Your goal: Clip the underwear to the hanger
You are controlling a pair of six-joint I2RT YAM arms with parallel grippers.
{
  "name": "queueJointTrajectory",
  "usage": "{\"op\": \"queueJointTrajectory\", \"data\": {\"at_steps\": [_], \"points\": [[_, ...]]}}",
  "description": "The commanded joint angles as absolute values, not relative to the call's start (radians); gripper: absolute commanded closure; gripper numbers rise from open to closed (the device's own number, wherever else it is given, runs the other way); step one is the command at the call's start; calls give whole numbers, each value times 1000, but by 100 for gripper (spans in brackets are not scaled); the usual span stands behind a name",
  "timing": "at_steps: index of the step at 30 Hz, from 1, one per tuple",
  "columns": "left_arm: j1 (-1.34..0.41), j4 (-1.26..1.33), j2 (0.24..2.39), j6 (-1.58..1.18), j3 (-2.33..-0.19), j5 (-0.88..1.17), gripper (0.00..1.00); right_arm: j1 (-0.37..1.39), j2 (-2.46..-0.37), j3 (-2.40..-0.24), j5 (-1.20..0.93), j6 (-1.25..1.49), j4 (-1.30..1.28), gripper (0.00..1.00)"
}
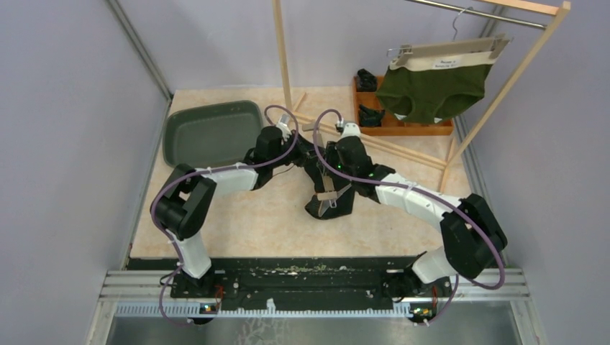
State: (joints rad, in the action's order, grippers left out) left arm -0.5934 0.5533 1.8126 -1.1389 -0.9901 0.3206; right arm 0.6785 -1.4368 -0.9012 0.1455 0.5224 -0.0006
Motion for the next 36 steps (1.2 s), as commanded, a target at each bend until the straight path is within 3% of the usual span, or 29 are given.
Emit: {"op": "queueJointTrajectory", "data": {"at_steps": [1, 3, 6, 8, 10, 23, 36], "points": [[-598, 615, 1821, -1137, -1016, 325, 100, 690, -1334, -908, 152, 529, 27, 70], [-598, 626, 1817, -1135, -1008, 330, 100, 688, -1296, -920, 179, 507, -7, 64], [-588, 633, 1815, -1124, -1005, 356, 100, 659, -1231, -964, 164, 464, -101, 48], [-577, 634, 1815, -1108, -1004, 386, 100, 607, -1179, -980, 74, 451, -124, 39], [-566, 659, 1817, -1088, -998, 438, 100, 544, -1150, -989, -28, 451, -134, 36], [-543, 1213, 1978, -1206, -943, 830, 100, 358, -1144, -918, -309, 589, 40, 33], [-546, 1346, 2001, -1275, -939, 909, 100, 318, -1265, -867, -386, 651, 201, 30]]}}
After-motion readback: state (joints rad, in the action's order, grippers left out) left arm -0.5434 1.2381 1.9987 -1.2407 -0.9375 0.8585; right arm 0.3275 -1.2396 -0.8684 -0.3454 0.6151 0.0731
